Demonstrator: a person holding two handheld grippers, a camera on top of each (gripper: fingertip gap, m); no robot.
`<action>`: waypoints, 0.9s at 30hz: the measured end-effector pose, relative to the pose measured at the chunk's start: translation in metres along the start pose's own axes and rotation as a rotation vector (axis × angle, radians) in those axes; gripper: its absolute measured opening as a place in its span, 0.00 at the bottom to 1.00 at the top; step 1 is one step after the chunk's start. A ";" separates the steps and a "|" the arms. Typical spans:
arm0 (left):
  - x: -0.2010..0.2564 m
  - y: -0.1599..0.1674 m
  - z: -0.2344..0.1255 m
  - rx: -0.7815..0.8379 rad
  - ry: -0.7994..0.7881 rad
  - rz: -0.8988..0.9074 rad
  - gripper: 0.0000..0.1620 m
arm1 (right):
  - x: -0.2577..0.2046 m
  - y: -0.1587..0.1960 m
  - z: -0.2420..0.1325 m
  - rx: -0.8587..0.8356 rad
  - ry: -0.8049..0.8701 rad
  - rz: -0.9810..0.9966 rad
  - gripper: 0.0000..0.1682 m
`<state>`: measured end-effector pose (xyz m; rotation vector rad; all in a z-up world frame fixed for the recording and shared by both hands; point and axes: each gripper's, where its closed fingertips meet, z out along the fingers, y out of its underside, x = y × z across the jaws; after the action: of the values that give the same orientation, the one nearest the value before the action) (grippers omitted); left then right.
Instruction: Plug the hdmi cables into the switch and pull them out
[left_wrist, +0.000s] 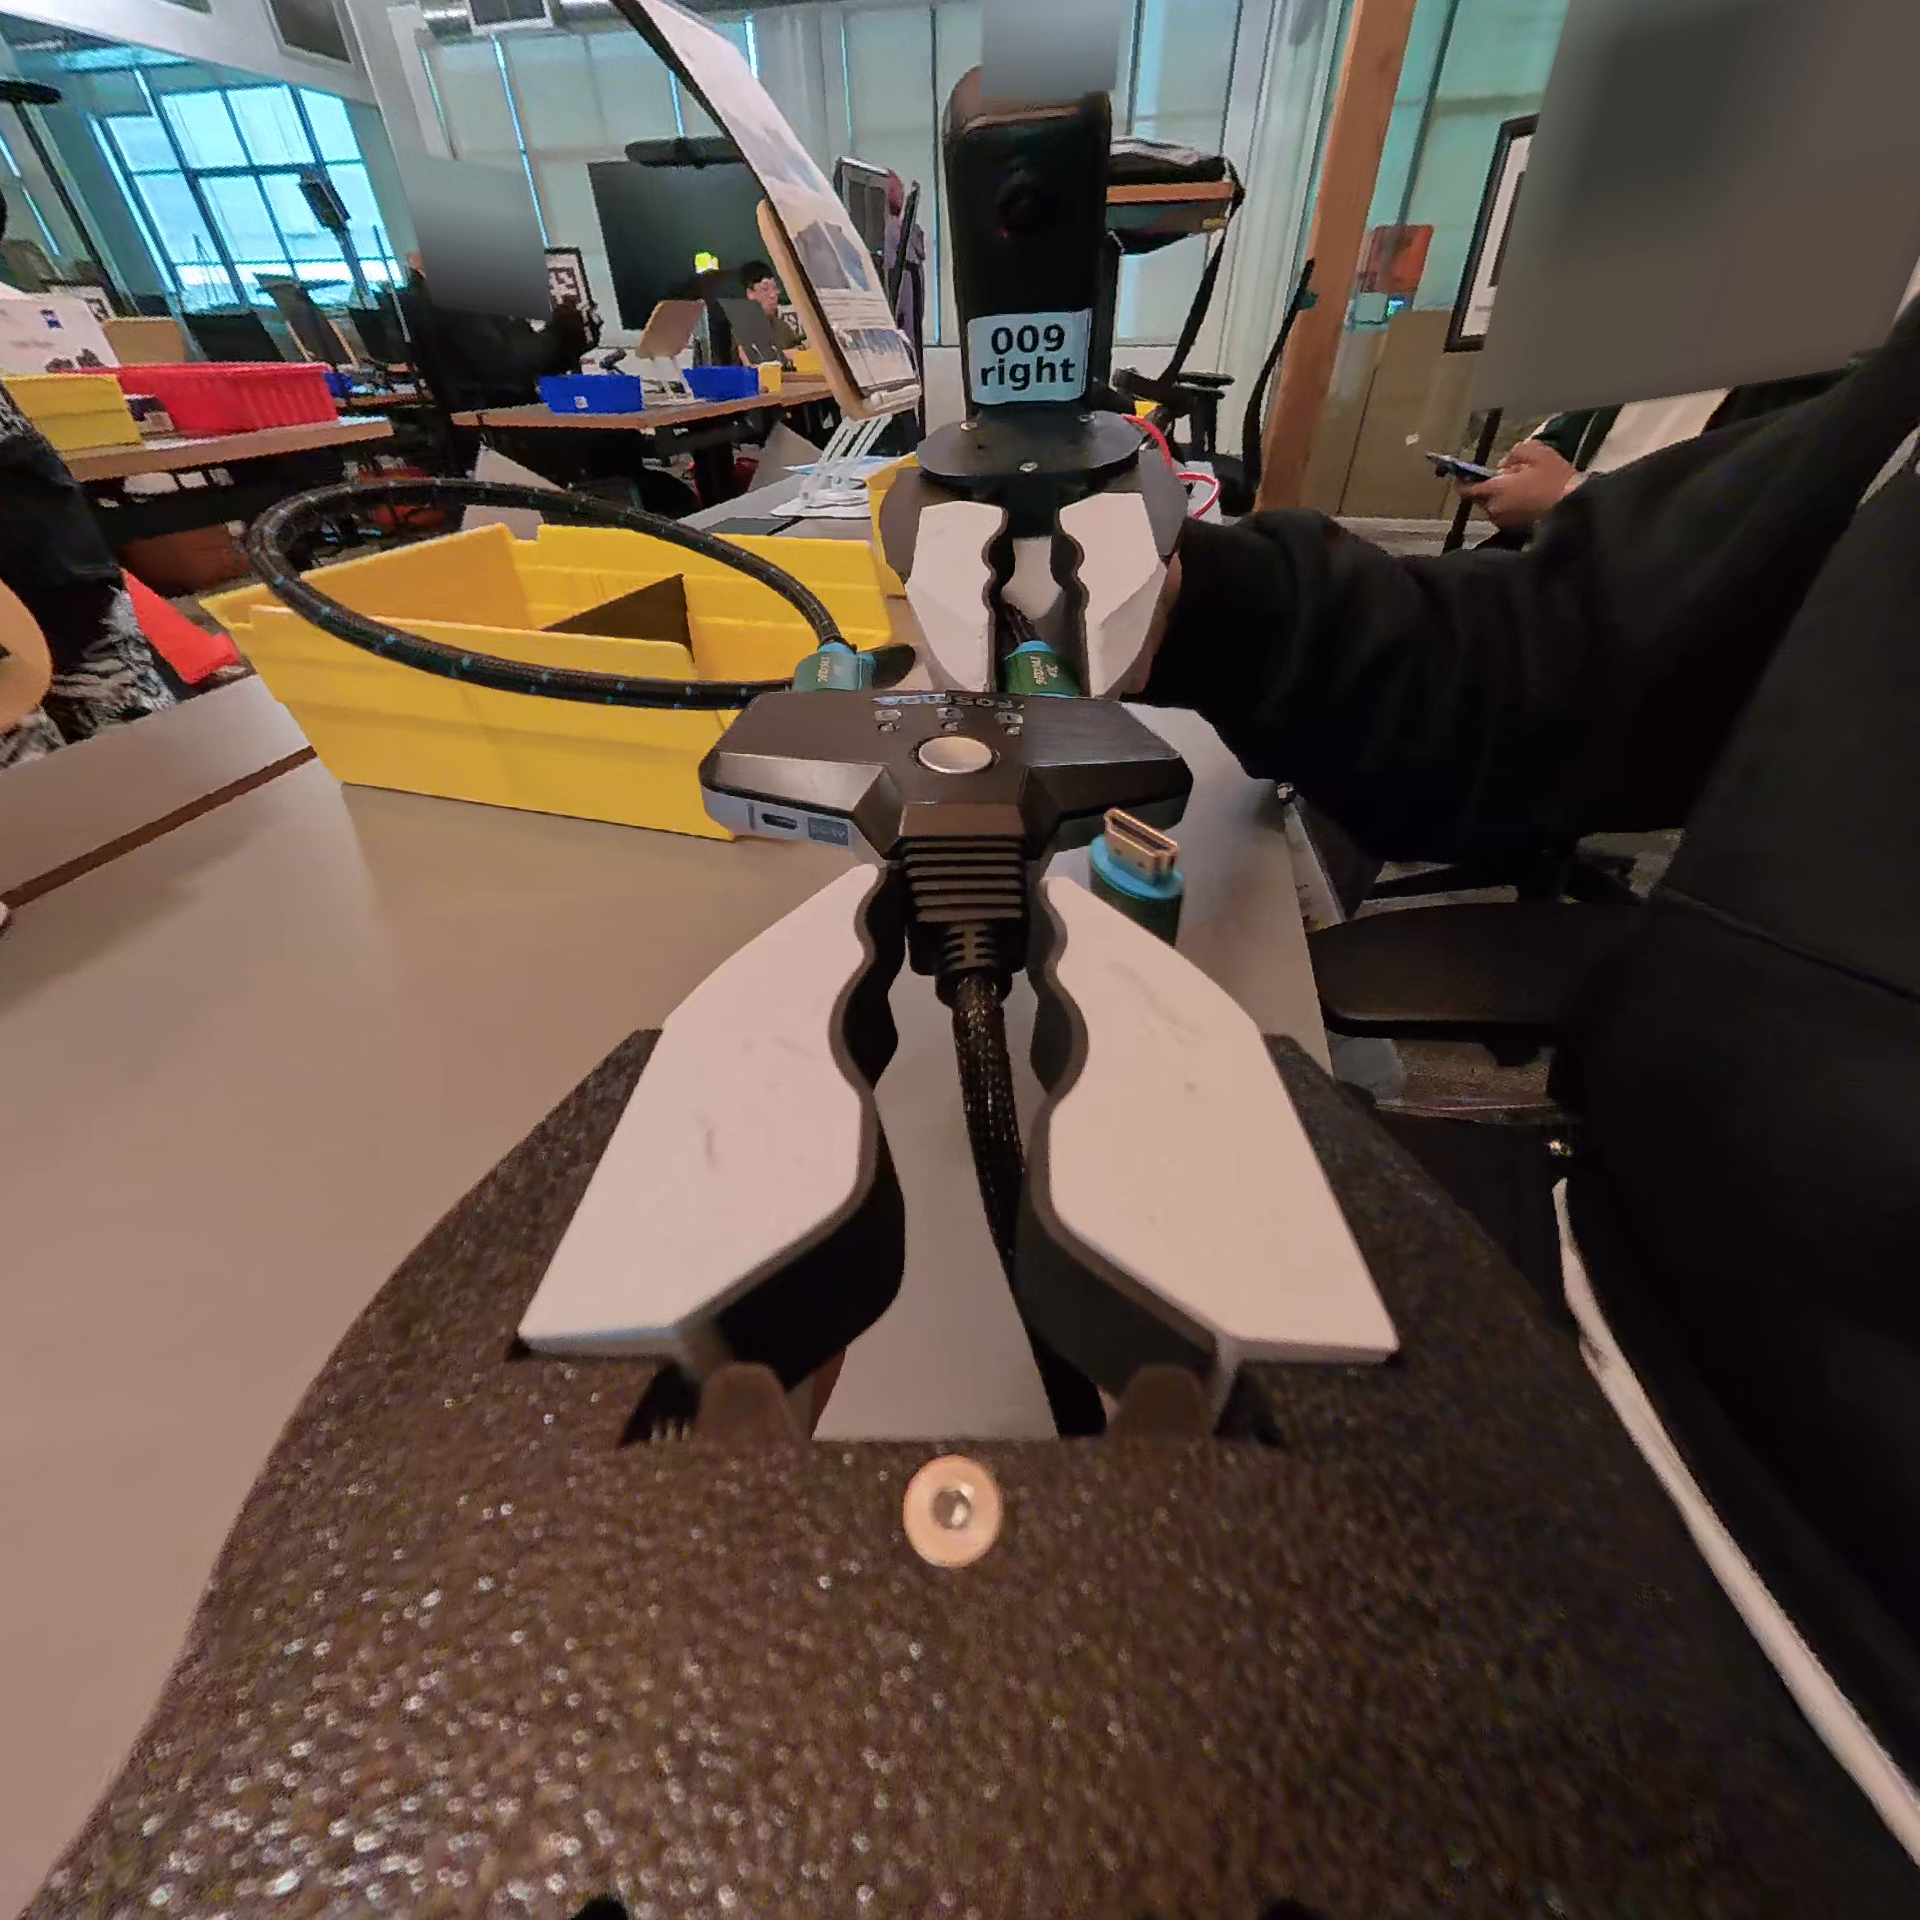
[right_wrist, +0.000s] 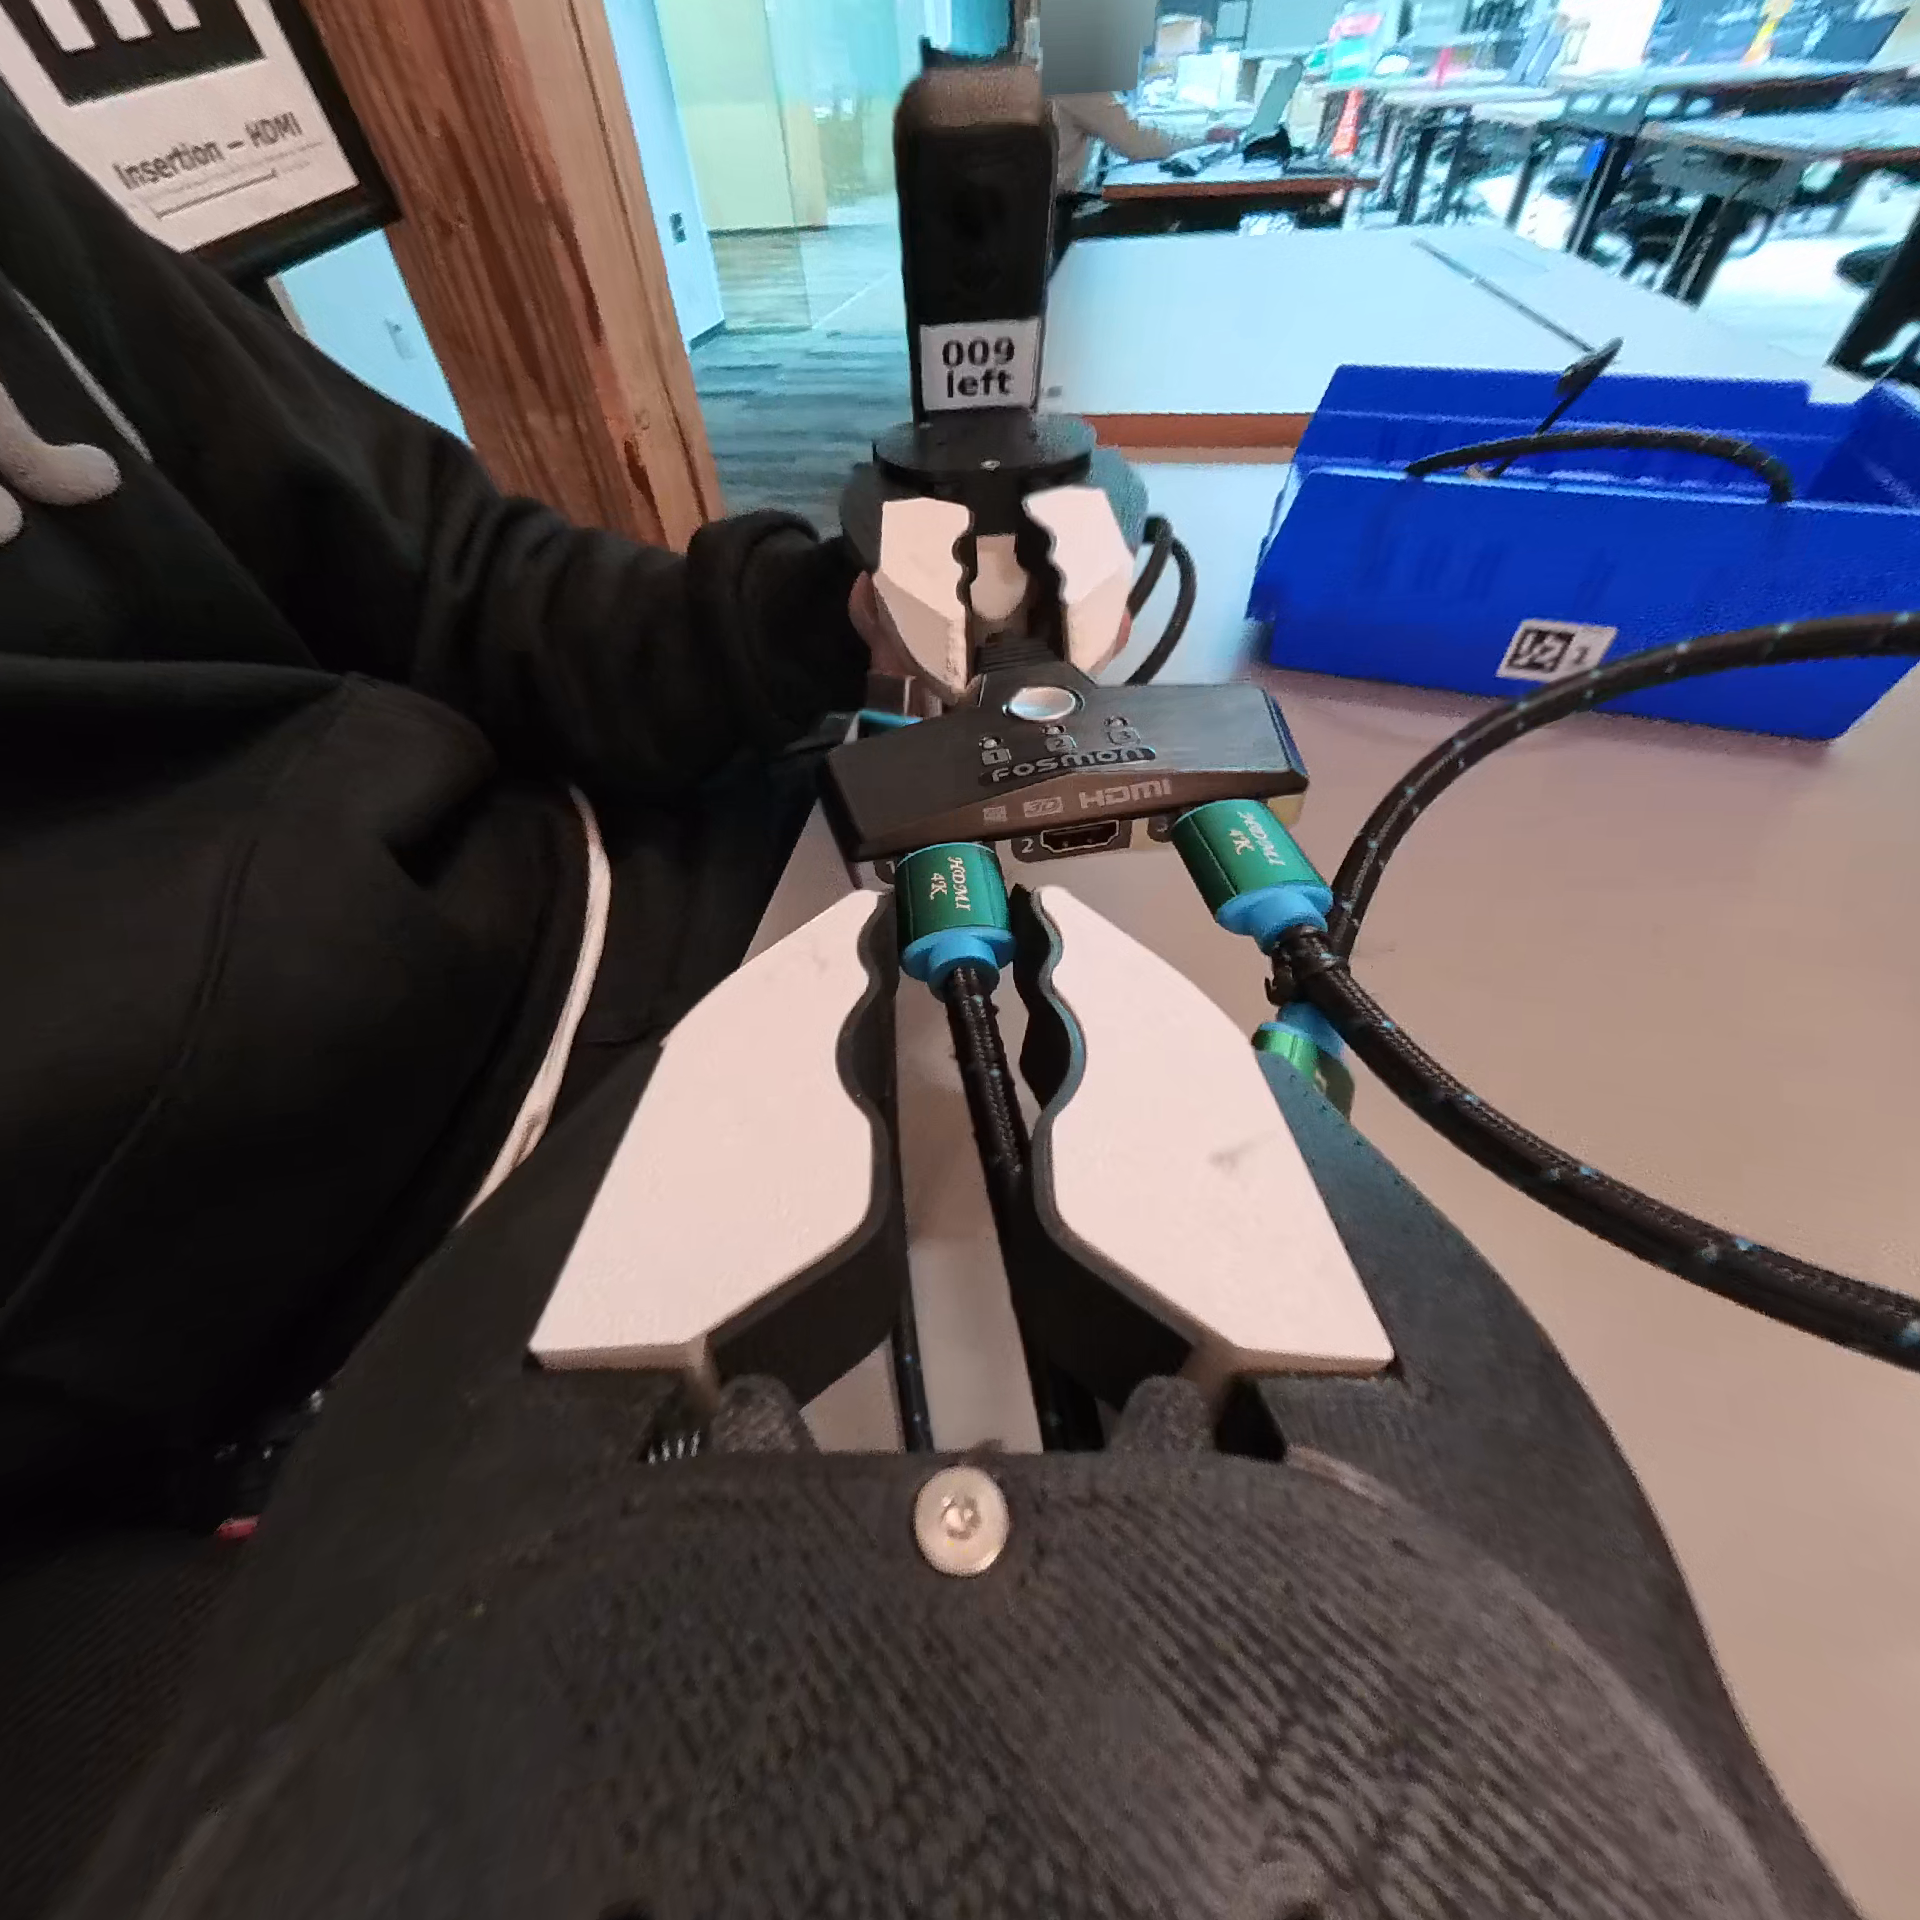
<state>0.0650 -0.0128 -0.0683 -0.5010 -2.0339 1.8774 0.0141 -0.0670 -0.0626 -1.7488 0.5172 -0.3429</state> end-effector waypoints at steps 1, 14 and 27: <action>-0.001 0.000 0.000 0.016 -0.001 -0.023 0.14 | 0.000 -0.002 0.001 0.023 0.005 0.004 0.13; -0.001 0.005 0.005 0.041 0.001 -0.018 0.14 | -0.003 -0.012 0.012 0.205 0.051 0.006 0.06; 0.000 -0.010 -0.012 0.135 -0.010 0.031 0.14 | -0.001 -0.012 0.016 0.154 0.054 -0.001 0.18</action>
<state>0.0701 -0.0032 -0.0572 -0.4913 -1.8993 2.0225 0.0232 -0.0504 -0.0546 -1.5949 0.5149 -0.4208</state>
